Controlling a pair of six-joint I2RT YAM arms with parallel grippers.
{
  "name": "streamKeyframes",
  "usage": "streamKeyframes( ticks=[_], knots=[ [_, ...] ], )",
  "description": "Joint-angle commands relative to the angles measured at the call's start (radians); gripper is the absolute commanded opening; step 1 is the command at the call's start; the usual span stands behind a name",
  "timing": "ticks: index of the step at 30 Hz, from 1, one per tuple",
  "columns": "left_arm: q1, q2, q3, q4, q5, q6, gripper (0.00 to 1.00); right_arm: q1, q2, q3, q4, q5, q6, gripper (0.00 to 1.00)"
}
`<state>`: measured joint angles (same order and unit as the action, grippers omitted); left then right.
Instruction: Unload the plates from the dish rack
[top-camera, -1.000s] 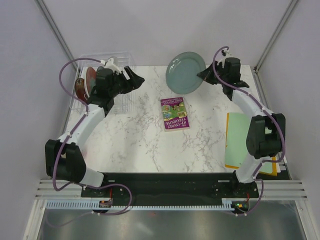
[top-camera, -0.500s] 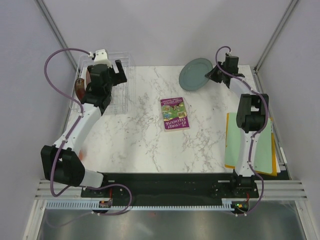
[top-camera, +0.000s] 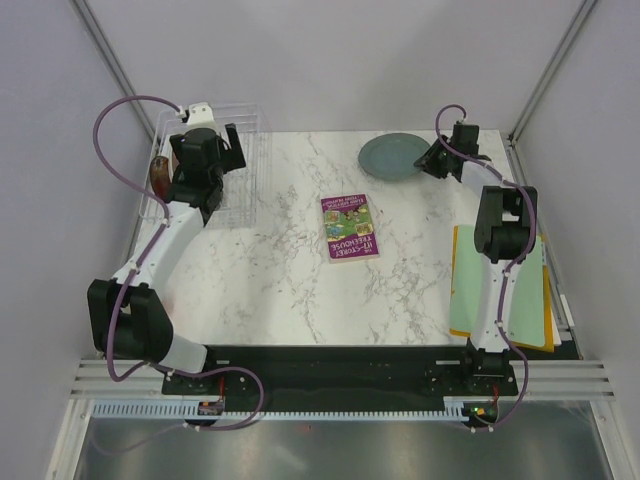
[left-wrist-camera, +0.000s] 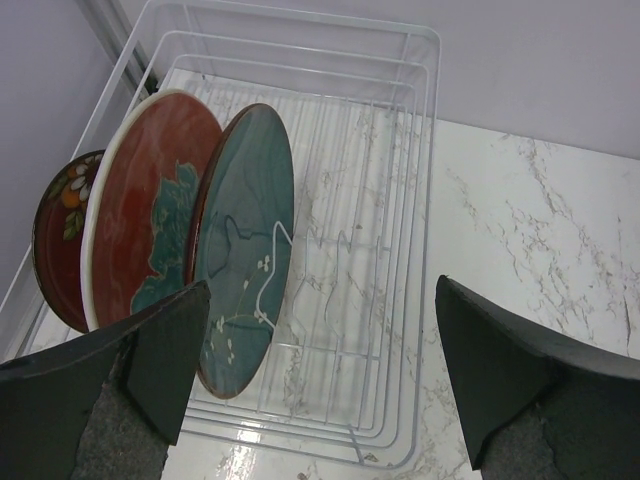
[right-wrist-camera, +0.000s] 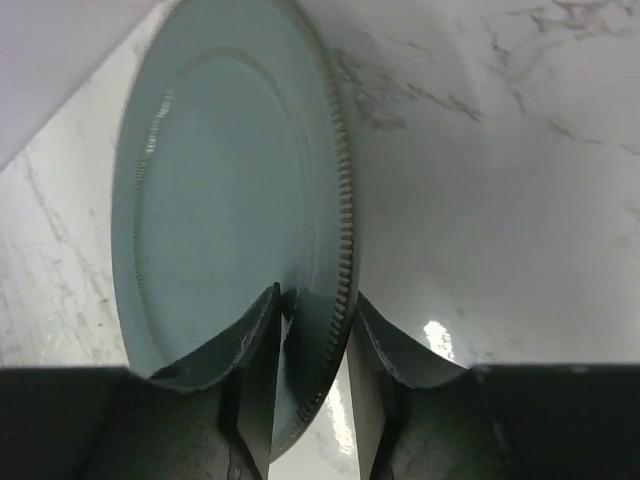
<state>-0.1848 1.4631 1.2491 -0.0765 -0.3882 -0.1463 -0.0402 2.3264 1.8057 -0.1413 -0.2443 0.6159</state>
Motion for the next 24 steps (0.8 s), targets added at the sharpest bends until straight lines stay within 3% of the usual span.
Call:
streamKeyframes(
  ticks=[1, 3, 7, 13, 14, 24],
  knots=[
    [0.007, -0.004, 0.029, 0.001, -0.018, 0.045, 1.00, -0.020, 0.007, -0.016, 0.032, 0.028, -0.016, 0.42],
    [0.007, -0.006, 0.024, 0.001, -0.017, 0.050, 1.00, -0.026, 0.013, -0.017, 0.031, 0.028, -0.018, 0.56],
    [0.019, -0.006, 0.021, -0.003, -0.011, 0.059, 1.00, -0.044, 0.001, -0.034, 0.020, 0.036, -0.028, 0.66],
    [0.059, 0.048, 0.038, -0.005, -0.021, 0.033, 1.00, -0.053, -0.125, -0.118, 0.006, 0.069, -0.079, 0.73],
    [0.061, 0.075, 0.042, -0.005, -0.088, 0.024, 1.00, -0.053, -0.151, -0.158, 0.006, 0.074, -0.085, 0.73],
    [0.102, 0.282, 0.136, 0.030, -0.187, 0.082, 0.98, -0.052, -0.541, -0.449, 0.048, 0.063, -0.127, 0.74]
  ],
)
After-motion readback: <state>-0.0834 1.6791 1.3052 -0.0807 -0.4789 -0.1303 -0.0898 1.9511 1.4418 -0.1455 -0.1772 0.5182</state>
